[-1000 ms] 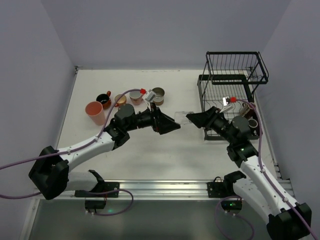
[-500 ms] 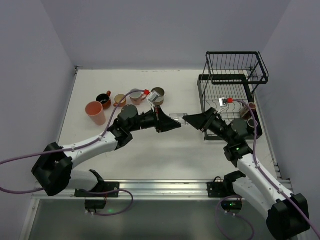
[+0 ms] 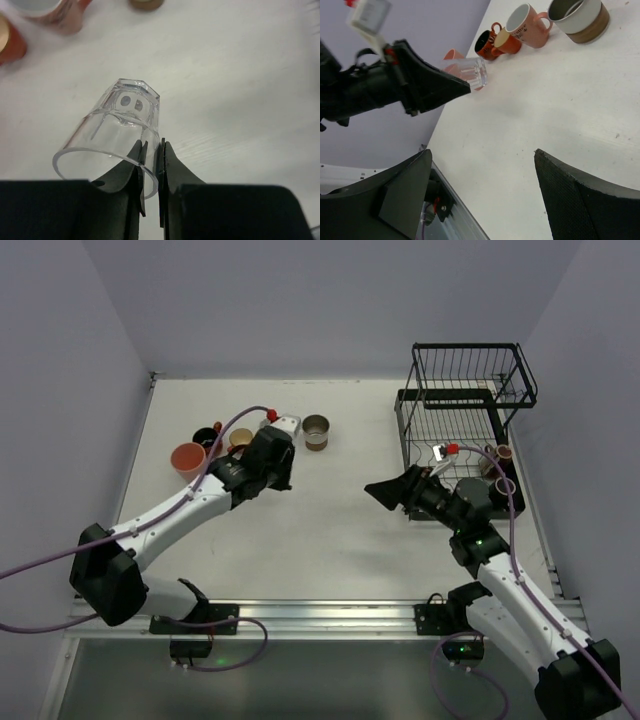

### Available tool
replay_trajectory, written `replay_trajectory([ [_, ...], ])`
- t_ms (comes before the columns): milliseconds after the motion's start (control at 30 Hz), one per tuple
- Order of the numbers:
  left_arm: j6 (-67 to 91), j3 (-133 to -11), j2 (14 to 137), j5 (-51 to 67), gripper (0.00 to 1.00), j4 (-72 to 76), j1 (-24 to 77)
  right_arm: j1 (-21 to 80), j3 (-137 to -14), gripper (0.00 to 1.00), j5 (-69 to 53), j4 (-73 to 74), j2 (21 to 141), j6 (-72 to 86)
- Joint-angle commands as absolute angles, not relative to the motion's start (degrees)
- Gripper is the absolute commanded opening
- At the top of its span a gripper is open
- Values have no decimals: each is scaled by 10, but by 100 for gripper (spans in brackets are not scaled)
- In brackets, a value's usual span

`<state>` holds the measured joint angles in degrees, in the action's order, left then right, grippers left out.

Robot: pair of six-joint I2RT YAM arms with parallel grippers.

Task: Unload the cups from the dish rack

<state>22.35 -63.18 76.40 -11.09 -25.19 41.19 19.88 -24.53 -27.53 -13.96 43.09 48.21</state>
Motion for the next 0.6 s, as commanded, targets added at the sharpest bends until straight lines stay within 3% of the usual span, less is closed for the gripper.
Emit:
replay_trajectory([
  [0, 155, -607, 794, -212, 0, -408, 334, 201, -269, 86, -266, -111, 434, 442],
  [200, 127, -612, 854, -164, 0, -381, 254, 201, -267, 86, -263, -97, 430, 418],
  [567, 110, -700, 997, -163, 0, -392, 211, 201, -261, 86, -269, -98, 435, 396],
])
